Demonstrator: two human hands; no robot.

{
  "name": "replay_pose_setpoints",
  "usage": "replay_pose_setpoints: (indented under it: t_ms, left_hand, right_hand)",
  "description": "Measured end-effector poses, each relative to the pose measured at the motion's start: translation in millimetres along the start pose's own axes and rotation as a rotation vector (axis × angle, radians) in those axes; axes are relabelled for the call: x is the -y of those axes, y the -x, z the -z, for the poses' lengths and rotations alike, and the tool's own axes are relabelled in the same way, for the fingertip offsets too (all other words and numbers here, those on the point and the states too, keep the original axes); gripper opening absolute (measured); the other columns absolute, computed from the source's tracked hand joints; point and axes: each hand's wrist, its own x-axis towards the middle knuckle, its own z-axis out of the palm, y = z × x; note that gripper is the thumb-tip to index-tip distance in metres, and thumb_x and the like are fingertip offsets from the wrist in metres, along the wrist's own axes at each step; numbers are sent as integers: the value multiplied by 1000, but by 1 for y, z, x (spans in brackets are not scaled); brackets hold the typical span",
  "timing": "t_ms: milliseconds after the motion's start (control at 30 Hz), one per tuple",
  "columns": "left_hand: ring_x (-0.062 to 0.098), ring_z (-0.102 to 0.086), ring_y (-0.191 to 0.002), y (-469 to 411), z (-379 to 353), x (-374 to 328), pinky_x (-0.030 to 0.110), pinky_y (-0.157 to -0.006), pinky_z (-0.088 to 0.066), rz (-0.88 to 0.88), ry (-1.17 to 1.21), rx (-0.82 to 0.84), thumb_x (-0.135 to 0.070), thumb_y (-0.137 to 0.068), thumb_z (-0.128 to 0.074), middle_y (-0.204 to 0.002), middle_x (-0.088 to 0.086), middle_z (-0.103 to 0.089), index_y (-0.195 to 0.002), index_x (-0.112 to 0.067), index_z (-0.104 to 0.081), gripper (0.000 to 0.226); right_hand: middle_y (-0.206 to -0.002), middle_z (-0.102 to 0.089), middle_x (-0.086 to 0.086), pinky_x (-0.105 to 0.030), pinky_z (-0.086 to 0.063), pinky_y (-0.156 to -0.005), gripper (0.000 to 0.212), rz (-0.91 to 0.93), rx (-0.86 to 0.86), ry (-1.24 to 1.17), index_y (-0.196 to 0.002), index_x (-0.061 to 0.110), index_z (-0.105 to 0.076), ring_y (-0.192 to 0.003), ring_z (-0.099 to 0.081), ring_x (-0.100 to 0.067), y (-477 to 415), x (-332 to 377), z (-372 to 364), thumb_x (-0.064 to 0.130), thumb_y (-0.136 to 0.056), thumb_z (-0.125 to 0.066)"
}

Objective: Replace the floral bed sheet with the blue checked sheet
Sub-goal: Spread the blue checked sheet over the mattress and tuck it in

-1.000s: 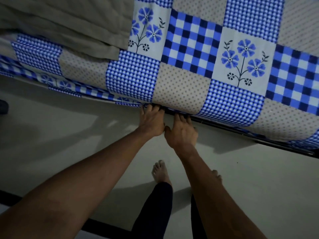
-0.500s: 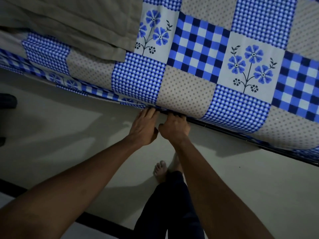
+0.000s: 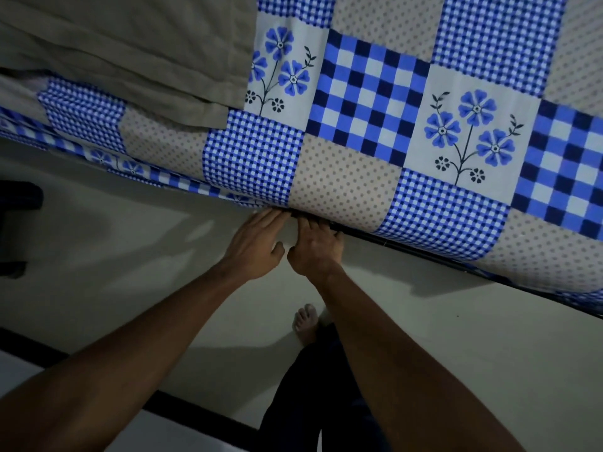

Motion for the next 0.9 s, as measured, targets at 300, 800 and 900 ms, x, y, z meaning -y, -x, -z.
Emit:
replay_pose_setpoints:
  t_ms: [300, 800, 900]
  left_hand:
    - [38, -47, -122, -24, 0, 11, 53, -105, -39, 68, -178, 14, -36, -67, -68, -135, 13, -52, -134, -8, -52, 75]
    - [29, -45, -133, 7, 6, 82, 40, -113, -37, -198, 33, -190, -8, -80, -57, -147, 12, -47, -143, -3, -46, 65]
    - [33, -38, -136, 0, 13, 96, 46, -113, -34, -185, -103, -66, -11, -71, -62, -153, 11, -36, -147, -5, -38, 80]
  right_hand:
    - [-139, -56, -9, -45, -37, -106, 51, -73, -206, -79, -138, 15, -51, -129, -48, -30, 5, 24, -8, 39, -93, -51]
    - [-124, -65, -19, -49, -42, -103, 57, -53, -381, -43, -132, 4, -59, -113, -58, -41, -28, 68, -41, 21, -78, -49]
    - [-135, -59, -18, -51, -31, -115, 62, -134, -402, -100, -136, 5, -53, -126, -48, -41, -31, 84, -47, 17, -76, -62]
